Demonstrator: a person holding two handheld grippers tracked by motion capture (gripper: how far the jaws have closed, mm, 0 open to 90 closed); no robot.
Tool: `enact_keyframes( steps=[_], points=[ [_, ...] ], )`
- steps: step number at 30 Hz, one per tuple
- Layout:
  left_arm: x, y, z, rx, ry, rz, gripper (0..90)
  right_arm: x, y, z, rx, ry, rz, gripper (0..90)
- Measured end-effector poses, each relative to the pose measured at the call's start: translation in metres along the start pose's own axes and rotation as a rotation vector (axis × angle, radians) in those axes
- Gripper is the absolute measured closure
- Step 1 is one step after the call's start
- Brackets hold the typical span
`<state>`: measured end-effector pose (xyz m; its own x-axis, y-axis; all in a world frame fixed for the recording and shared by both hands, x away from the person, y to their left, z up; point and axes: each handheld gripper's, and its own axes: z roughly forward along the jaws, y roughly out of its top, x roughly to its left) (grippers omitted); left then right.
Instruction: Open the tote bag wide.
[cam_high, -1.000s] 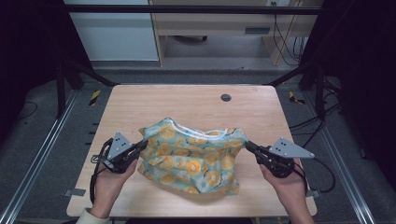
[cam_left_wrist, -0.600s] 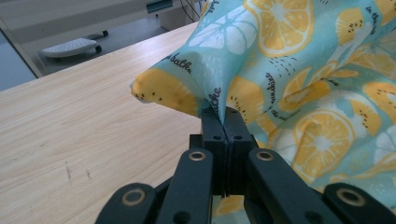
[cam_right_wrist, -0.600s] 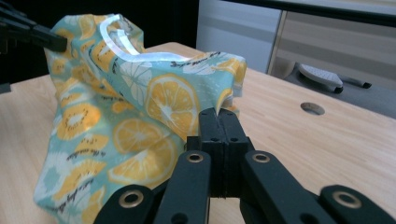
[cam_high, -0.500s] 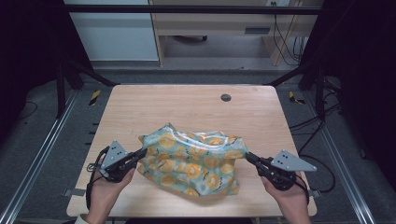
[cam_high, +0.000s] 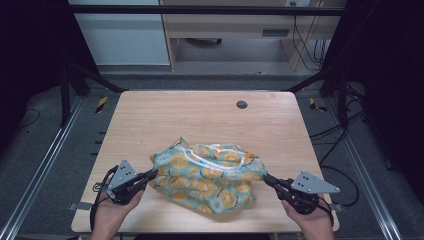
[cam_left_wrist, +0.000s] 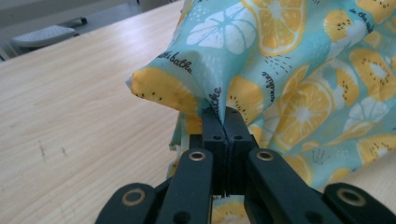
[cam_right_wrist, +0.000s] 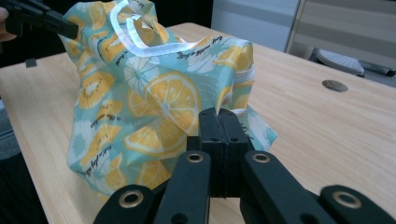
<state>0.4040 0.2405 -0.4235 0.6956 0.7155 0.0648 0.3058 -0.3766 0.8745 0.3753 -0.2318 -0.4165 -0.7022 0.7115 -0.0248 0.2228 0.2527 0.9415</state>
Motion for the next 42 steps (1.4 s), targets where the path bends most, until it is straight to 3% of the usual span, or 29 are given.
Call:
enact_keyframes(
  steps=[13, 17, 23, 27, 31, 40, 42],
  points=[
    [-0.004, -0.014, 0.008, 0.082, -0.056, 0.027, 90.0, 0.001, -0.013, 0.002, 0.088, 0.038, -0.045, 90.0],
    [-0.007, -0.016, 0.012, 0.121, -0.074, 0.052, 90.0, 0.001, -0.015, 0.004, 0.124, 0.048, -0.059, 90.0],
    [-0.010, -0.019, 0.012, 0.140, -0.085, 0.071, 90.0, 0.002, -0.016, 0.004, 0.133, 0.063, -0.068, 90.0],
    [-0.012, -0.022, 0.016, 0.179, -0.106, 0.086, 90.0, 0.004, -0.018, 0.005, 0.163, 0.079, -0.081, 90.0],
    [-0.014, -0.026, 0.023, 0.227, -0.112, 0.121, 90.0, 0.007, -0.023, 0.012, 0.234, 0.102, -0.113, 90.0],
    [-0.018, -0.029, 0.036, 0.286, -0.121, 0.160, 90.0, 0.012, -0.028, 0.025, 0.320, 0.114, -0.166, 90.0],
    [-0.020, -0.029, 0.043, 0.314, -0.123, 0.183, 90.0, 0.012, -0.028, 0.028, 0.334, 0.117, -0.171, 90.0]
  ],
)
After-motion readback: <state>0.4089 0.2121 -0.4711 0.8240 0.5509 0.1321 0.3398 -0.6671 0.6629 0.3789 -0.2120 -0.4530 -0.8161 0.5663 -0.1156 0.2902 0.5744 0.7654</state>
